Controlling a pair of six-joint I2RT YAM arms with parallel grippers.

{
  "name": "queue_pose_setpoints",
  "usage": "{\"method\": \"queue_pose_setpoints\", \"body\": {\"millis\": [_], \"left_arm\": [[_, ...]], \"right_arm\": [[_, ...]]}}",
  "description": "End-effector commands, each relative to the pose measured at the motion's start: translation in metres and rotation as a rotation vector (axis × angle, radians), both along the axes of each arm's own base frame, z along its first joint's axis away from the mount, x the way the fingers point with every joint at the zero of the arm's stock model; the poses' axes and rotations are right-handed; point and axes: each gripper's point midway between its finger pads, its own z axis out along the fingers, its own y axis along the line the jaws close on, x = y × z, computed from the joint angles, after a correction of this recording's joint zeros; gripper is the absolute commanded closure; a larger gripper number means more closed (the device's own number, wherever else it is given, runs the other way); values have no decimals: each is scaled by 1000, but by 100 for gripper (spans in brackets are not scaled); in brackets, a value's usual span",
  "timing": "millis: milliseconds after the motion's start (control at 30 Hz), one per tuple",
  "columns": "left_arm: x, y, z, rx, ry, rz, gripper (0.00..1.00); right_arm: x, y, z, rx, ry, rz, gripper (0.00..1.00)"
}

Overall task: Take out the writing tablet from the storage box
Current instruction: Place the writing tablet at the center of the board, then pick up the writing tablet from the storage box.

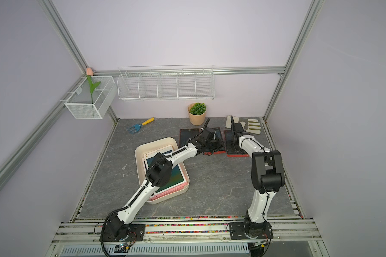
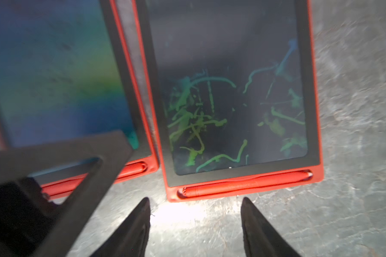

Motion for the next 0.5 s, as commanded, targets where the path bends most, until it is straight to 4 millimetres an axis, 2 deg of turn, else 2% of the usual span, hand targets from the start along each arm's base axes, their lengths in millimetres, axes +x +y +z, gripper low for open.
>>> {"method": "queue_pose_setpoints", "body": {"millis": [0, 133, 233, 467], "left_arm": [[0, 17, 68, 6, -165, -18, 63], [-9, 45, 98, 83, -242, -26, 63], [-20, 74, 110, 159, -284, -31, 64], [-47, 171, 119, 330, -345, 53, 62]], "right_arm": [[-4, 2, 32, 41, -72, 6, 34], [-10, 7, 63, 70, -121, 23, 33], [-19, 14, 83, 109, -158, 42, 32], [-48, 36, 98, 206, -166, 99, 31]]}}
